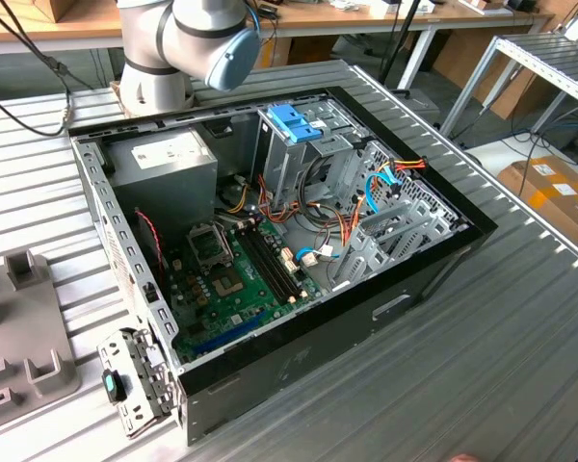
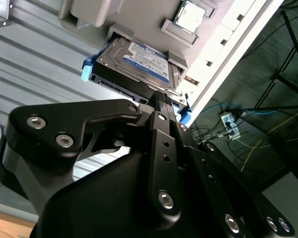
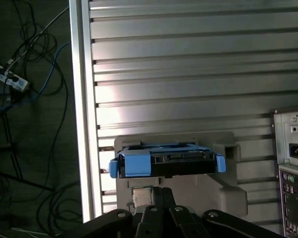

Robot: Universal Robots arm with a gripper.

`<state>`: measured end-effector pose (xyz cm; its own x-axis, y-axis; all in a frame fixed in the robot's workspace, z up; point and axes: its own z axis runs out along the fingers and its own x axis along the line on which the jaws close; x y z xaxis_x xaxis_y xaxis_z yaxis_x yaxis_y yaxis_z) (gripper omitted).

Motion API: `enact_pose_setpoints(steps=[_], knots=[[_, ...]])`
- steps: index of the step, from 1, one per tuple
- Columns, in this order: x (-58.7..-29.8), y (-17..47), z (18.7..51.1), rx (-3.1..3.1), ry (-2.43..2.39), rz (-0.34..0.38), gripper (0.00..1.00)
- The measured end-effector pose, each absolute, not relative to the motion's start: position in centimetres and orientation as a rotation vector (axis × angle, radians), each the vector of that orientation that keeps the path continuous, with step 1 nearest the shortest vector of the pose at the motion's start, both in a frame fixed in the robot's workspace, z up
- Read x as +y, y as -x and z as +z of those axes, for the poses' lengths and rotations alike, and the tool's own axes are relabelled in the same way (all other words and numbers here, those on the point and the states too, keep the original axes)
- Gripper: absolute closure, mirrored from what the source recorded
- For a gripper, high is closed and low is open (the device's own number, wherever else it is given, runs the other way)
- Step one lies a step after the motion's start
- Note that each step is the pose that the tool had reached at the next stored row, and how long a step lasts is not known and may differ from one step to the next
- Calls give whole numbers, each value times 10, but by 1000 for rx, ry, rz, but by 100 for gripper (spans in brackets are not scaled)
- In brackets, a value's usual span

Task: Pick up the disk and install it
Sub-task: 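Reach for the disk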

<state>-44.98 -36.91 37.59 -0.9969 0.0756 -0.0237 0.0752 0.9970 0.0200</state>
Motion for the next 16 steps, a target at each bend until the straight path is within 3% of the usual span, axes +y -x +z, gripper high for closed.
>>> enact_pose_setpoints(steps=[16], knots=[[-359, 454, 367, 3132, -118, 20, 89]])
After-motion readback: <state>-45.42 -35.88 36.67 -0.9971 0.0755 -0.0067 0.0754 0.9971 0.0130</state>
